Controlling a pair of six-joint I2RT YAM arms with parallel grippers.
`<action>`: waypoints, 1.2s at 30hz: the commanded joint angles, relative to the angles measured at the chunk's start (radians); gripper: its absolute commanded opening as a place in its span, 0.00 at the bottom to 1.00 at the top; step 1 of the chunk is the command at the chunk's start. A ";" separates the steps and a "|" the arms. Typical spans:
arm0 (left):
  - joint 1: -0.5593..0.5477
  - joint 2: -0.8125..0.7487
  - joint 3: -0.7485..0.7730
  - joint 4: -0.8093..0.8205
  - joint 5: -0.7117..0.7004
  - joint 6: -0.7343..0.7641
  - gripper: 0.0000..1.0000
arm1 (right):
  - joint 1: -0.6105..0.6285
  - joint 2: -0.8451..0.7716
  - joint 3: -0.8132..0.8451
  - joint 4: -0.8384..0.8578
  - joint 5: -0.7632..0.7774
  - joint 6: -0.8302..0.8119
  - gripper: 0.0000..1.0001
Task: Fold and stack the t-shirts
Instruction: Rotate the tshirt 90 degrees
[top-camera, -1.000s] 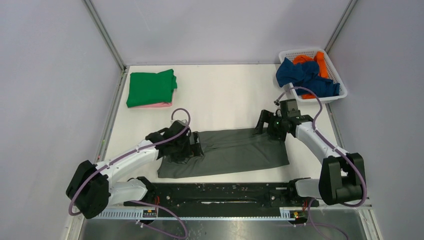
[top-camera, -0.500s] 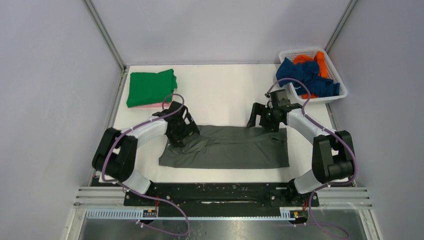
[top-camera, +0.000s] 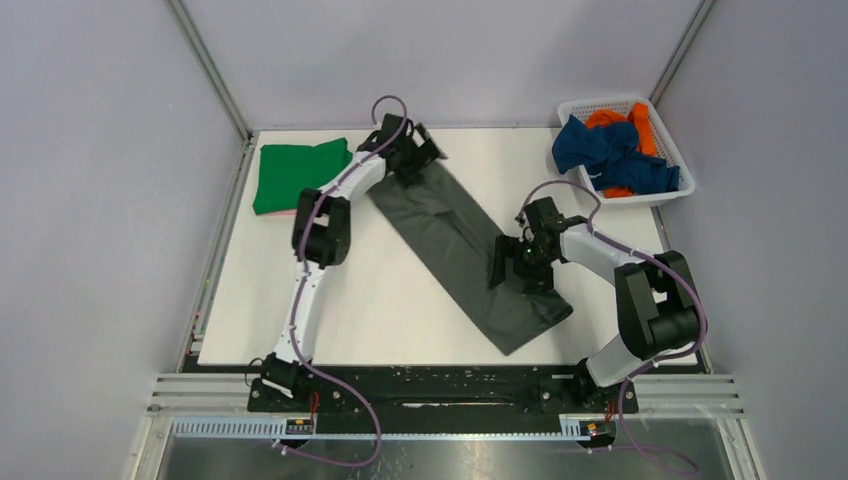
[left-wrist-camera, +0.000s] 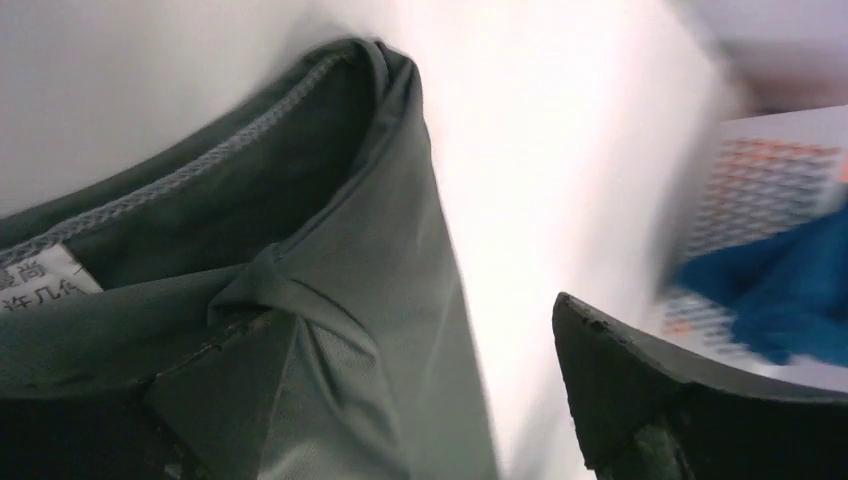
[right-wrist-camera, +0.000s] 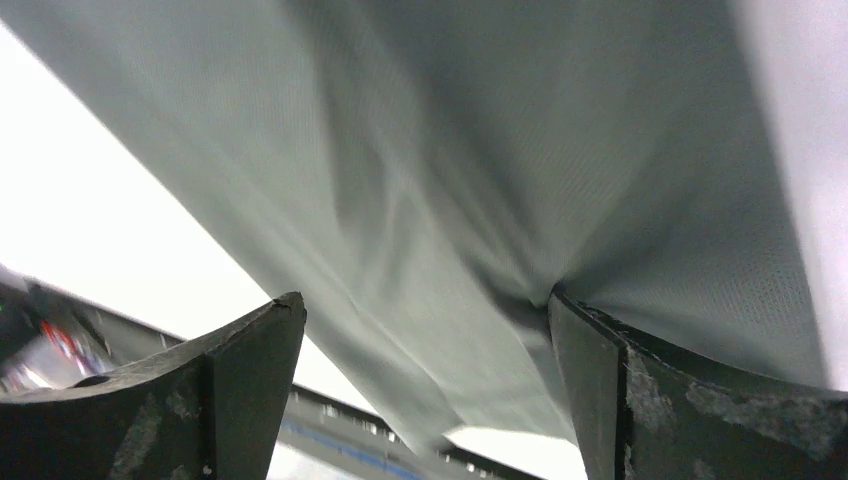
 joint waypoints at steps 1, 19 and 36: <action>-0.007 0.285 0.247 0.420 0.290 -0.251 0.99 | 0.175 -0.053 -0.014 -0.159 -0.159 -0.091 1.00; -0.042 0.035 0.256 0.558 0.171 -0.198 0.99 | 0.354 -0.357 0.098 -0.194 0.026 -0.088 0.99; -0.376 -1.088 -1.072 0.175 -0.019 0.227 0.93 | 0.001 -0.615 -0.296 -0.185 0.036 0.123 0.98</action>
